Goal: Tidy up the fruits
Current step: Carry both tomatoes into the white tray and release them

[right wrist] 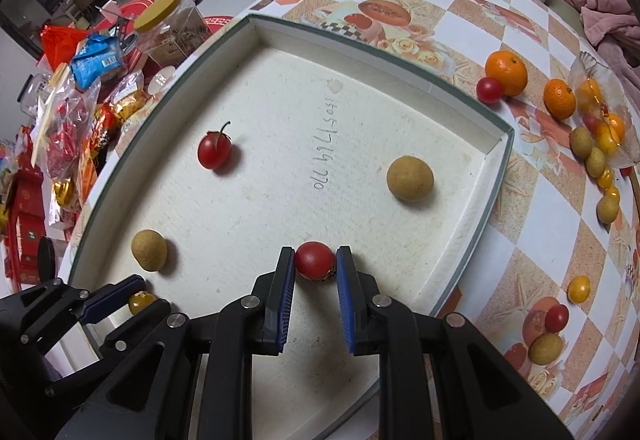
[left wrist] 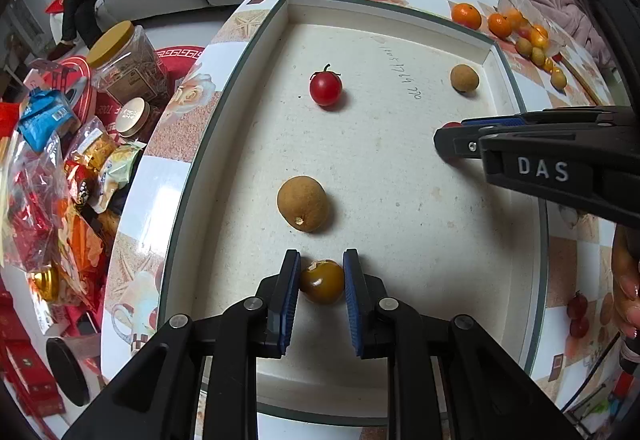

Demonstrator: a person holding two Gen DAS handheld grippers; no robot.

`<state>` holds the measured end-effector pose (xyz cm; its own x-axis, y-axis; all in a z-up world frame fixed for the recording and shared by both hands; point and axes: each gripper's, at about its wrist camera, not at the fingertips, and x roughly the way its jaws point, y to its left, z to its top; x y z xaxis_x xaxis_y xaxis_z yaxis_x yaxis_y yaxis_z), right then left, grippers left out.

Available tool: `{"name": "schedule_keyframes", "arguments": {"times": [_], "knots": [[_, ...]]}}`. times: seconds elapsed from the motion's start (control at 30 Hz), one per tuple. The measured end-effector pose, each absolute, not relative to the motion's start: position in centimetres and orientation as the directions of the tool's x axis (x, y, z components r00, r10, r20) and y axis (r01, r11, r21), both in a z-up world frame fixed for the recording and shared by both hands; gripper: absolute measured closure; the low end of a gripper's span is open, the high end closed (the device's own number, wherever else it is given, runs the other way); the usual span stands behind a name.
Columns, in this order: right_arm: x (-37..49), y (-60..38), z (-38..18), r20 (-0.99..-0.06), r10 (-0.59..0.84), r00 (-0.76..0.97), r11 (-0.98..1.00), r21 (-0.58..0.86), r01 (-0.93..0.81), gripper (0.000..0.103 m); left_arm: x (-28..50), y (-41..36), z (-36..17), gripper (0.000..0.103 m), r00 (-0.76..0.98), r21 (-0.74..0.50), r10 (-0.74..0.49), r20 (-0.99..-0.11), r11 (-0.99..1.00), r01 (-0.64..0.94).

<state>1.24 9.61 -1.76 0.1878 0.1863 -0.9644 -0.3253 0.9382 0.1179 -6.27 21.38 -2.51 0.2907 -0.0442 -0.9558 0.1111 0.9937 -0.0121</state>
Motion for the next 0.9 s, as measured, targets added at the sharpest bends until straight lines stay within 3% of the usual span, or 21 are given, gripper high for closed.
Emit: {"name": "schedule_keyframes", "arguments": {"times": [0.17, 0.3, 0.5, 0.7, 0.73, 0.8, 0.9], "knots": [[1.3, 9.6, -2.0, -0.964, 0.192, 0.183, 0.934, 0.122, -0.336, 0.076, -6.3, 21.1, -2.6, 0.079, 0.286, 0.006, -0.027, -0.958, 0.993, 0.116], [1.2, 9.5, -1.5, -0.961, 0.202, 0.191, 0.936, 0.132, -0.326, 0.049, -6.2, 21.0, -2.6, 0.079, 0.281, 0.017, -0.017, -0.959, 0.993, 0.120], [0.8, 8.8, 0.6, -0.944, 0.243, 0.225, 0.936, 0.167, -0.310, 0.022, -6.4, 20.8, -2.5, 0.079, 0.279, 0.032, -0.003, -0.960, 0.992, 0.122], [0.0, 6.4, 2.7, -0.932, 0.249, 0.264, 0.949, 0.181, -0.256, 0.020, -6.6, 20.5, -2.3, 0.078, 0.277, 0.024, -0.013, -0.961, 0.991, 0.130], [-0.3, 5.7, 2.9, -0.932, 0.245, 0.267, 0.953, 0.181, -0.244, 0.020, -6.6, 20.5, -2.2, 0.054, 0.277, 0.016, -0.022, -0.960, 0.991, 0.135], [-0.8, 4.2, 3.0, -0.933, 0.234, 0.271, 0.961, 0.180, -0.210, 0.017, -6.9, 20.7, -1.5, 0.018, 0.323, 0.010, -0.032, -0.946, 0.992, 0.127], [-1.6, 2.1, 3.0, -0.936, 0.221, 0.275, 0.970, 0.182, -0.160, 0.016, -7.0, 20.4, -0.8, 0.018, 0.350, 0.012, -0.039, -0.936, 0.990, 0.141]]}}
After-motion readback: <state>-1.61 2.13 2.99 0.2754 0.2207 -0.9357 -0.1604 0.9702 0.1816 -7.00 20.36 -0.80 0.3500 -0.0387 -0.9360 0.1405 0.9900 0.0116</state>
